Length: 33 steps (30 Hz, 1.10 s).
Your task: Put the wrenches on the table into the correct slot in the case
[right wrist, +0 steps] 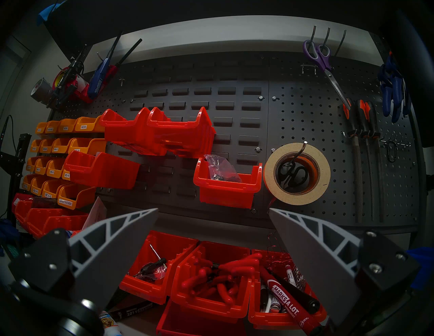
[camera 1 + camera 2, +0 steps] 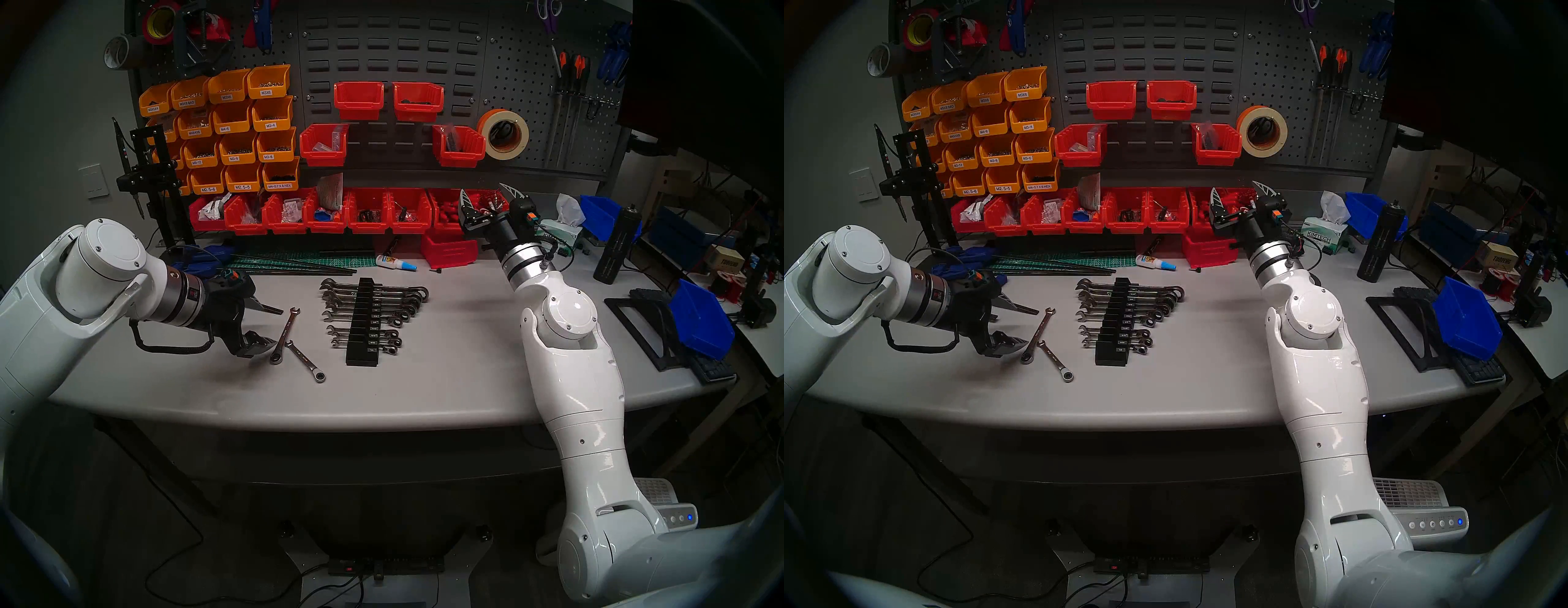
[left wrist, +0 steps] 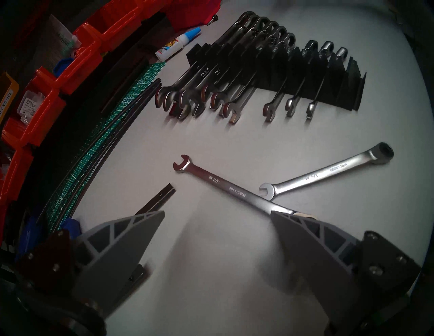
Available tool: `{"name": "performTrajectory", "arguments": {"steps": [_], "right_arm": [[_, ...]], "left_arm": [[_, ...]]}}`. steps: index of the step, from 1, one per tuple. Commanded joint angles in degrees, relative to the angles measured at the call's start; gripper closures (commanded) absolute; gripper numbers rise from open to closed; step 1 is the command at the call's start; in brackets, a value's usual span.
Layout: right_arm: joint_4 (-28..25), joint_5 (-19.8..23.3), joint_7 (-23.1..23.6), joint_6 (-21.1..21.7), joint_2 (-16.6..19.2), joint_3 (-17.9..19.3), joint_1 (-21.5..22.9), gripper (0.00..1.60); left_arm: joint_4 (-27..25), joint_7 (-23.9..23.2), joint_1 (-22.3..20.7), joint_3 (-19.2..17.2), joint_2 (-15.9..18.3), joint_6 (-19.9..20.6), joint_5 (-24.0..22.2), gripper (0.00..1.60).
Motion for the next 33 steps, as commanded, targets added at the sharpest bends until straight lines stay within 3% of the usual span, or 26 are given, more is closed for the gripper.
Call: {"name": "performTrajectory", "arguments": {"steps": [1, 12, 26, 33], "right_arm": [[-1.8, 0.0, 0.1, -0.3, -0.1, -0.1, 1.6, 0.0], [-1.8, 0.0, 0.1, -0.3, 0.0, -0.1, 1.6, 0.0], [-1.8, 0.0, 0.1, -0.3, 0.0, -0.1, 1.6, 0.0], [-1.8, 0.0, 0.1, -0.3, 0.0, -0.1, 1.7, 0.0]], "left_arm": [[-1.8, -1.3, -0.8, -3.0, 1.8, -0.8, -1.2, 0.0], [-6.0, -1.8, 2.4, -5.6, 2.2, -5.3, -1.7, 0.0], [-6.7, -0.7, 2.5, -2.7, 2.6, -18.1, 4.3, 0.0], [-7.1, -6.7, -0.3, -0.7, 5.3, -21.6, 4.5, 0.0]]}}
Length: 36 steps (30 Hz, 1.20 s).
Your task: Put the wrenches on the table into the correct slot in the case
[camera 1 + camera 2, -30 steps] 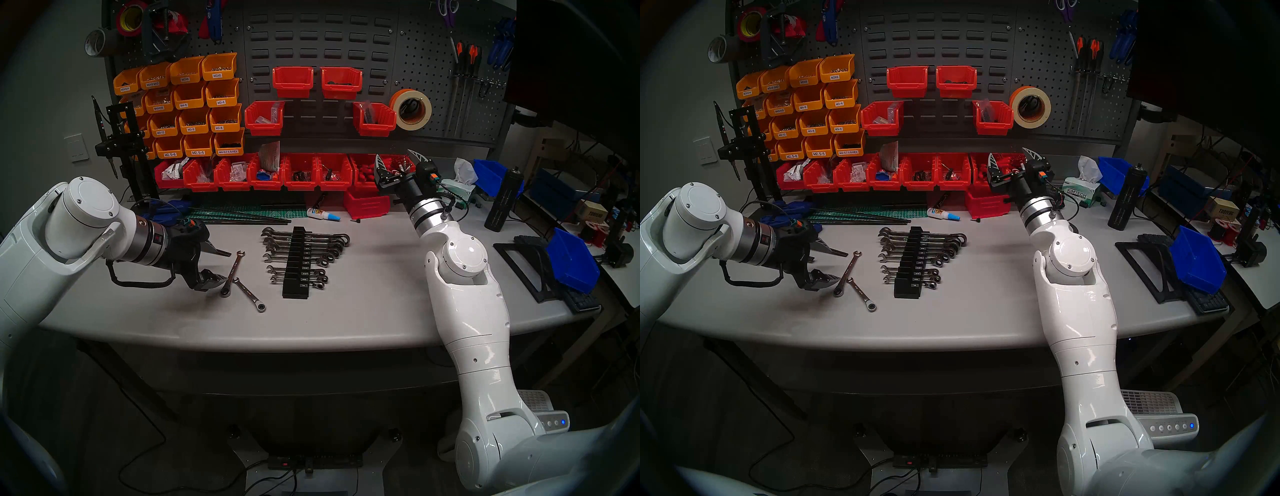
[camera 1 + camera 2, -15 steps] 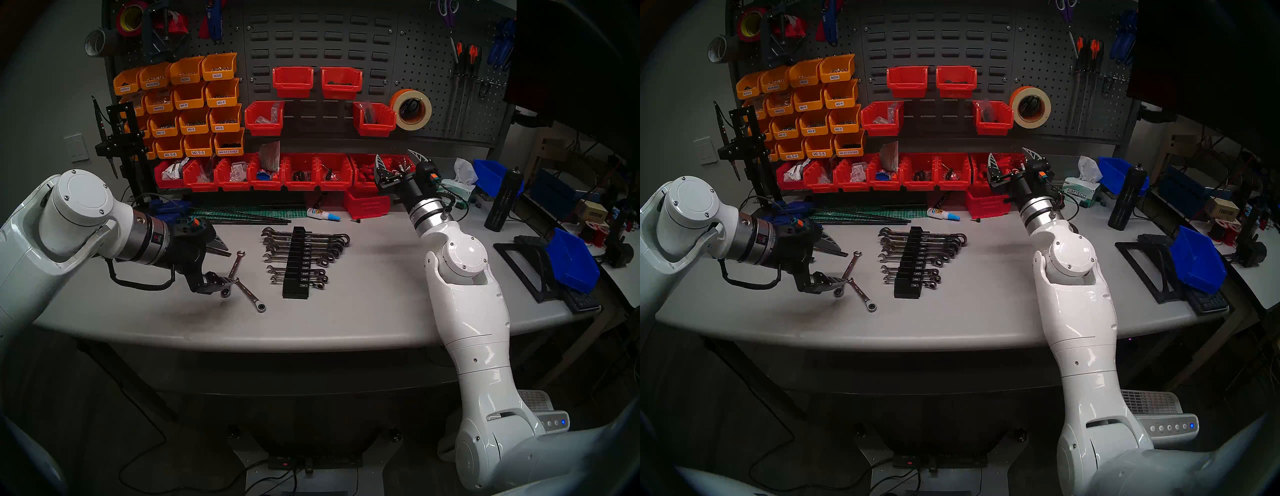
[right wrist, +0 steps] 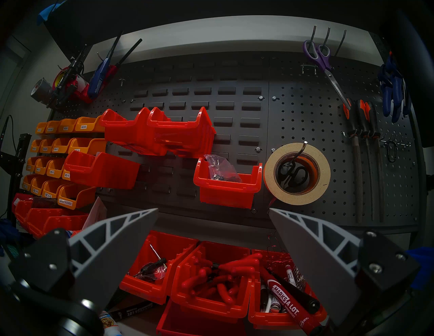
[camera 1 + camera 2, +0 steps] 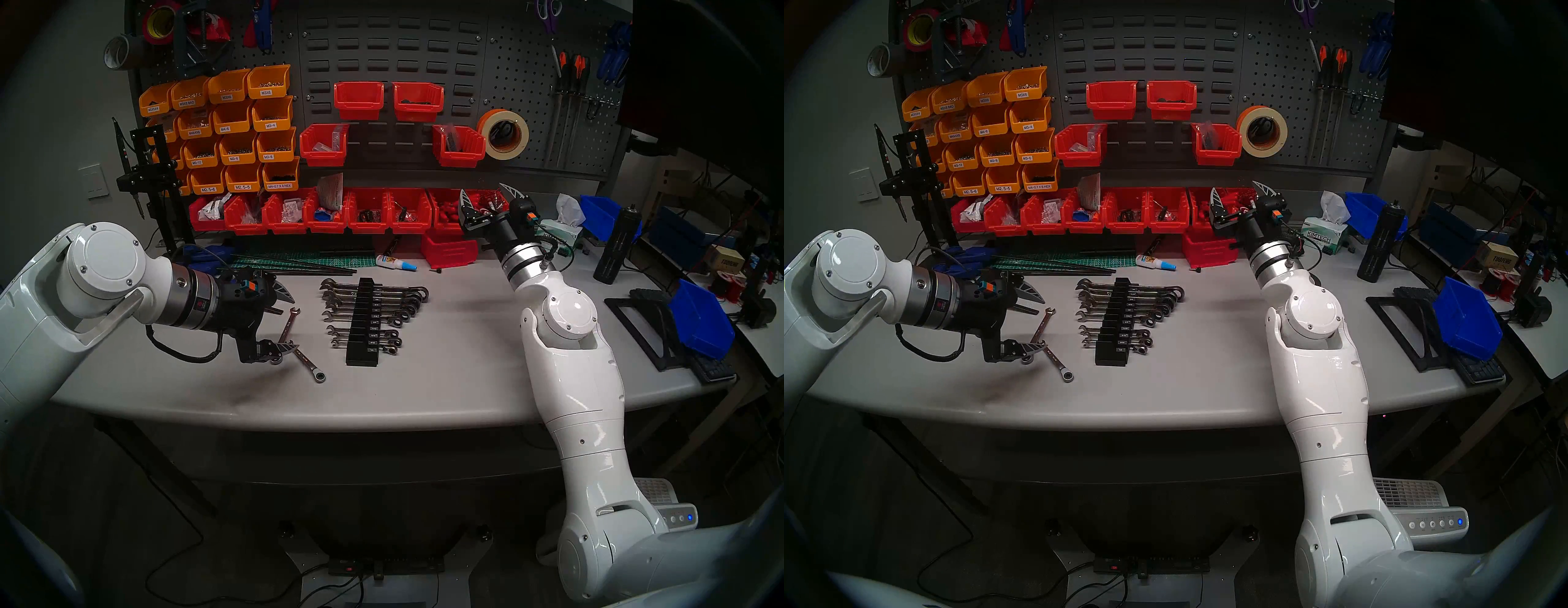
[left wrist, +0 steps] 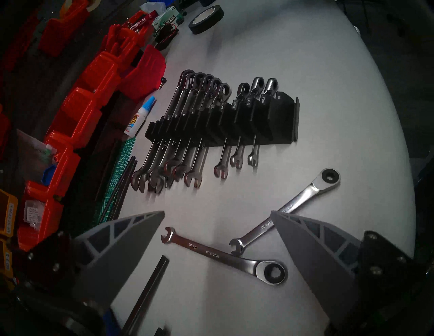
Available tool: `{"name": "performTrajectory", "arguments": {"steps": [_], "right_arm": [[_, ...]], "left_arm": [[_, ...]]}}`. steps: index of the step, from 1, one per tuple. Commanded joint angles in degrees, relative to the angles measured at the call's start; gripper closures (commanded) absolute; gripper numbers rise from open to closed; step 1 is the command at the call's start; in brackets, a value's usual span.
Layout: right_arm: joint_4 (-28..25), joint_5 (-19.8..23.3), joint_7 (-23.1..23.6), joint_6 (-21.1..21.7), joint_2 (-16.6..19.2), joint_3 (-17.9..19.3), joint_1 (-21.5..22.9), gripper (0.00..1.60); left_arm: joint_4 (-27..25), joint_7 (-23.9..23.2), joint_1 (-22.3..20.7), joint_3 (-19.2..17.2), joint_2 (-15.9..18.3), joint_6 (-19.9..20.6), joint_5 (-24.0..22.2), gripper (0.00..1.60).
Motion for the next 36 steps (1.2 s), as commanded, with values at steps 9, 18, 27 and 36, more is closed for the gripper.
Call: {"name": "performTrajectory", "arguments": {"steps": [9, 18, 27, 36], "right_arm": [[-1.8, 0.0, 0.1, -0.4, -0.1, -0.1, 1.7, 0.0], [-1.8, 0.0, 0.1, -0.4, 0.0, -0.1, 1.7, 0.0], [-1.8, 0.0, 0.1, -0.4, 0.0, -0.1, 1.7, 0.0], [-1.8, 0.0, 0.1, -0.4, 0.0, -0.1, 1.7, 0.0]], "left_arm": [[0.2, -12.4, -9.2, 2.0, 2.0, -6.3, 1.0, 0.0], [3.0, -14.0, -13.8, 4.4, -2.7, -6.9, 4.0, 0.0], [4.5, -16.2, -16.6, 6.3, -5.3, -6.8, 6.3, 0.0], [5.8, -18.6, -19.8, 8.6, -6.7, -6.5, 7.8, 0.0]]}}
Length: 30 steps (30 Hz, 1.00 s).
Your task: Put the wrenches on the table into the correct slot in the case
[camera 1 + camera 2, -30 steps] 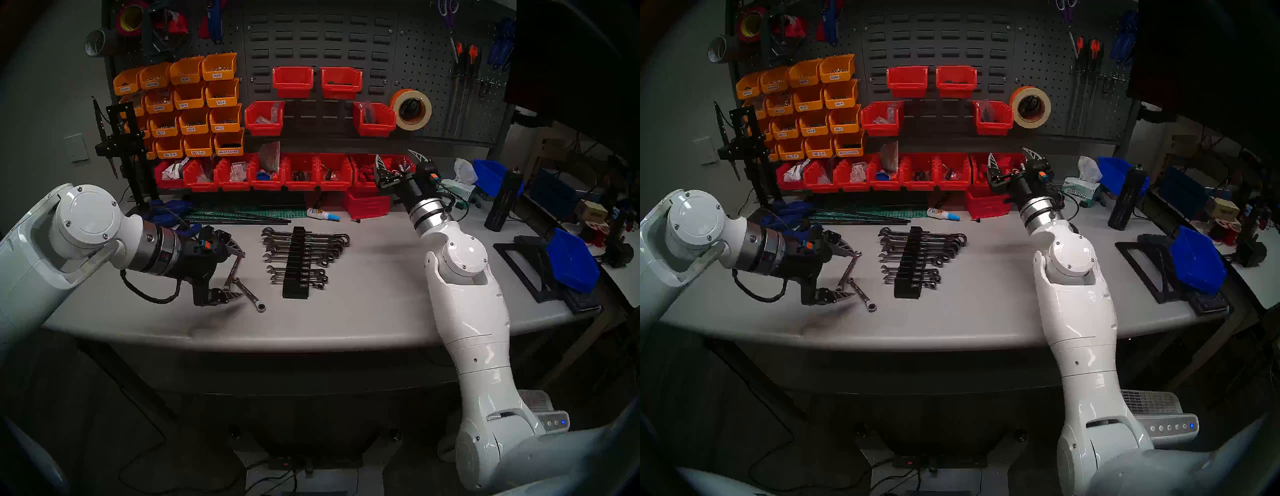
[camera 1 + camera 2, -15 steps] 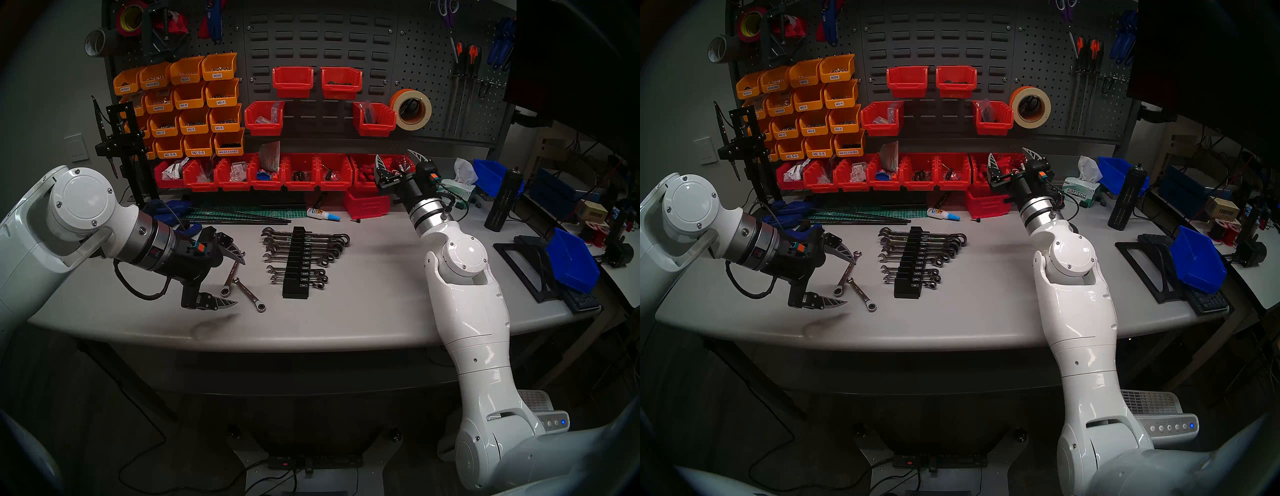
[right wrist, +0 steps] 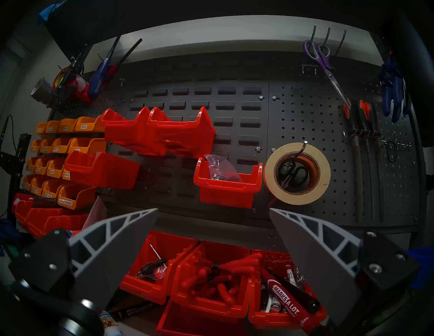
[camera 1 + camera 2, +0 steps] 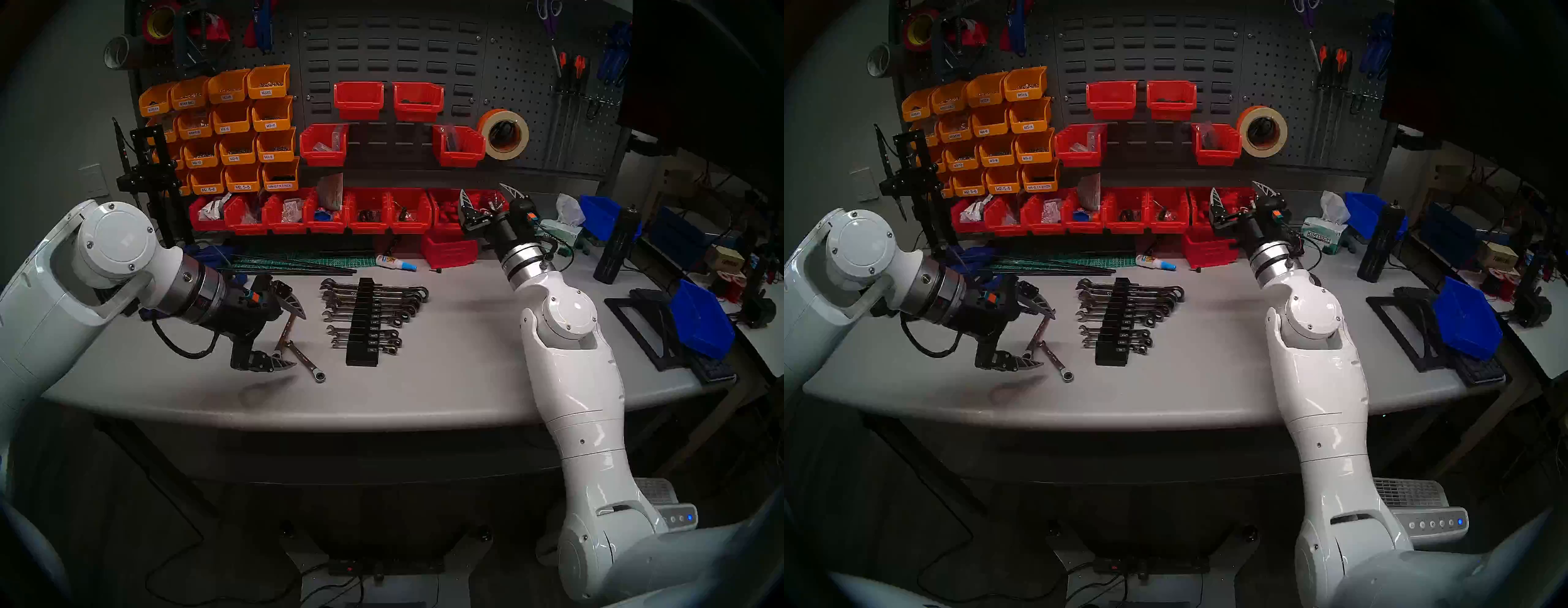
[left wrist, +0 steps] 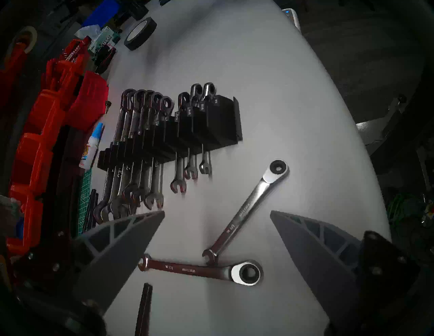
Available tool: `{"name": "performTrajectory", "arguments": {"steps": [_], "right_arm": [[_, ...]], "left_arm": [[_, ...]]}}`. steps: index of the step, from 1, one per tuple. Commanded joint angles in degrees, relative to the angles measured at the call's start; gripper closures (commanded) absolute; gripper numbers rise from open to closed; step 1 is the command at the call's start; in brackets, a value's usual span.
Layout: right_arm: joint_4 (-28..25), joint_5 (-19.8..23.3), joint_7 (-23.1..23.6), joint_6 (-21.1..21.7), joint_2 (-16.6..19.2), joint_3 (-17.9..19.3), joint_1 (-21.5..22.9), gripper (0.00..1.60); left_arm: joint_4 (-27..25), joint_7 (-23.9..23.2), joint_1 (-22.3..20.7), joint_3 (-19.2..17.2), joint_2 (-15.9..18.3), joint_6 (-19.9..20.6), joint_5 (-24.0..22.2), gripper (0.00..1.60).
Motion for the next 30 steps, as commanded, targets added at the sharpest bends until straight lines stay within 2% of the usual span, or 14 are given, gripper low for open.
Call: {"name": "performTrajectory", "arguments": {"steps": [1, 19, 24, 30], "right_arm": [[-1.8, 0.0, 0.1, -0.3, -0.1, -0.1, 1.7, 0.0], [-1.9, 0.0, 0.1, -0.3, 0.0, -0.1, 1.7, 0.0], [-1.9, 0.0, 0.1, -0.3, 0.0, -0.1, 1.7, 0.0], [-1.9, 0.0, 0.1, -0.3, 0.0, -0.1, 1.7, 0.0]], "left_arm": [[0.1, -1.0, -4.8, -0.3, -1.5, 0.5, 0.6, 0.0], [0.8, -3.5, -6.1, -0.1, -3.2, 1.1, 2.5, 0.0], [1.2, -5.3, -5.9, 0.6, -2.4, -0.1, 3.5, 0.0], [2.1, -4.6, -5.3, 0.6, -3.2, -1.2, 4.5, 0.0]]}}
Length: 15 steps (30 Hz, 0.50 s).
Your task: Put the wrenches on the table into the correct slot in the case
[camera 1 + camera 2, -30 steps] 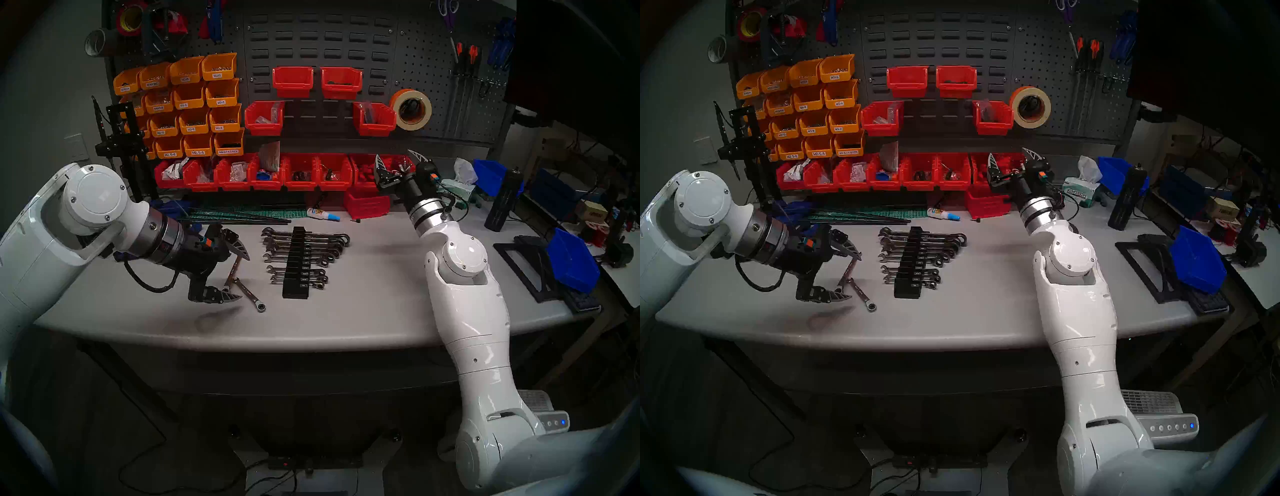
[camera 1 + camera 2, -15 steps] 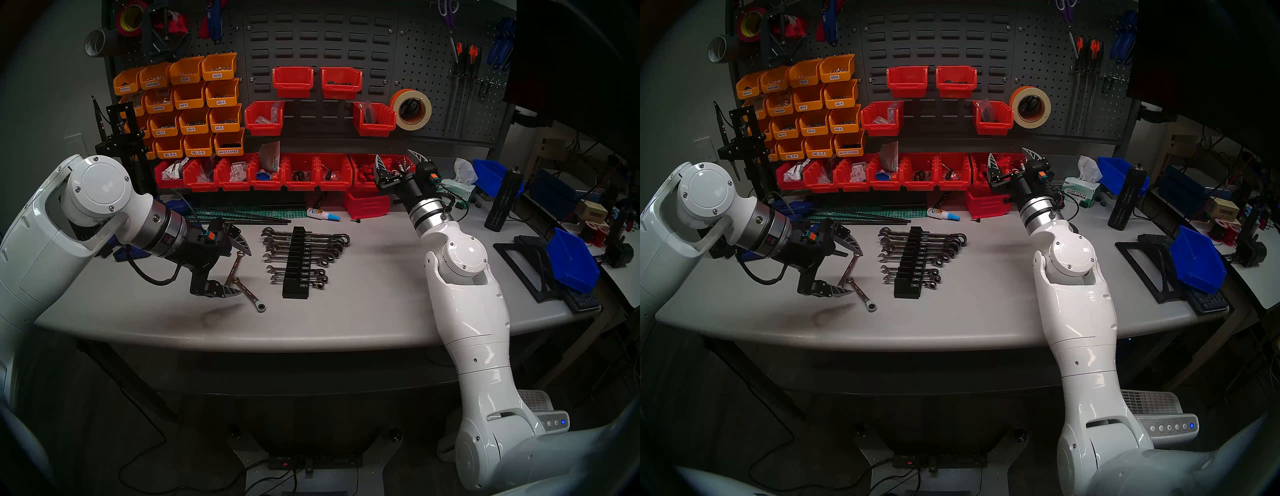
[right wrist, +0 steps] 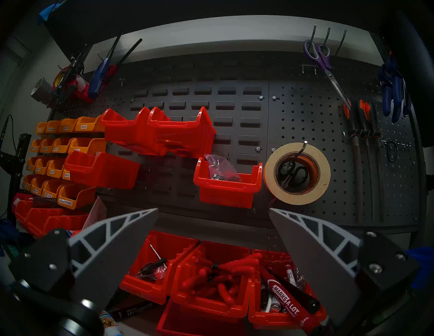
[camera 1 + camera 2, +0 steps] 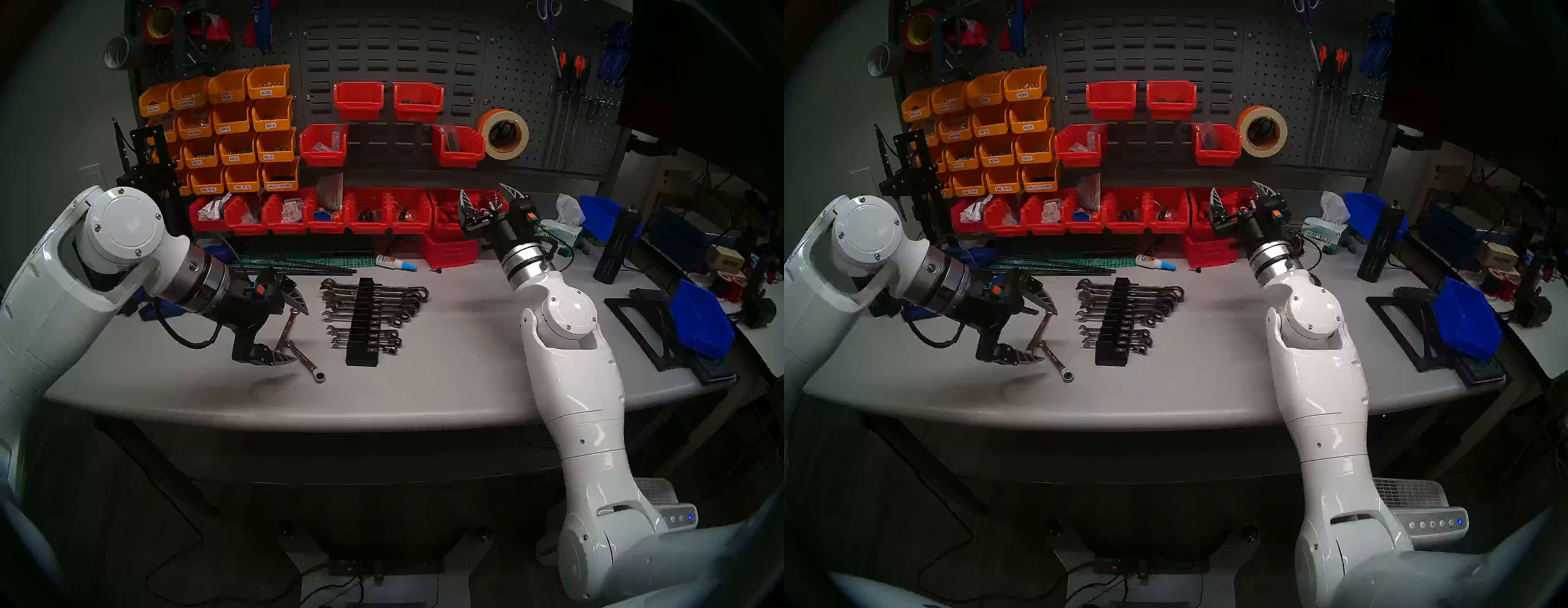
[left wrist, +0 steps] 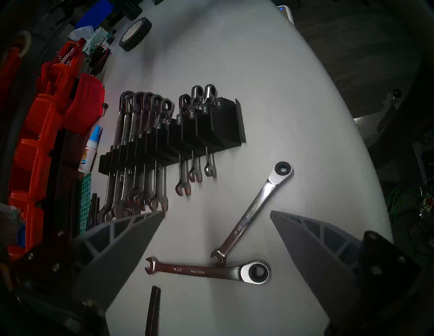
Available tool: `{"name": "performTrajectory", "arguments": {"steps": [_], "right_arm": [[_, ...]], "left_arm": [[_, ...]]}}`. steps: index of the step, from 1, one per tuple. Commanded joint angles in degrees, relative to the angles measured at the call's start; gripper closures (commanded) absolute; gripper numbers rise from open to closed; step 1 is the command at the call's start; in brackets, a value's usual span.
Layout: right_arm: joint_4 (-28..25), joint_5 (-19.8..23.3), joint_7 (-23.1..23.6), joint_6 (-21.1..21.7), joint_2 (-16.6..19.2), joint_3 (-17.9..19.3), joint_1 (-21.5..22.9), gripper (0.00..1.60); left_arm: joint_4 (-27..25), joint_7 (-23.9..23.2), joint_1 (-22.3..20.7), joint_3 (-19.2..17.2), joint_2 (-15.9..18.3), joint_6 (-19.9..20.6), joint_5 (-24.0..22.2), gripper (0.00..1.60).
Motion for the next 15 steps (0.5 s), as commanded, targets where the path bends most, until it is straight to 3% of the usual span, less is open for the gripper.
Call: {"name": "performTrajectory", "arguments": {"steps": [1, 15], "right_arm": [[-1.9, 0.0, 0.1, -0.3, -0.1, -0.1, 1.7, 0.0], [-1.9, 0.0, 0.1, -0.3, 0.0, -0.1, 1.7, 0.0]], "left_arm": [[0.6, 1.3, -1.3, -0.6, -0.5, -1.2, 1.0, 0.0], [1.0, 0.1, -2.8, 3.3, -2.4, -1.7, 5.1, 0.06]]}}
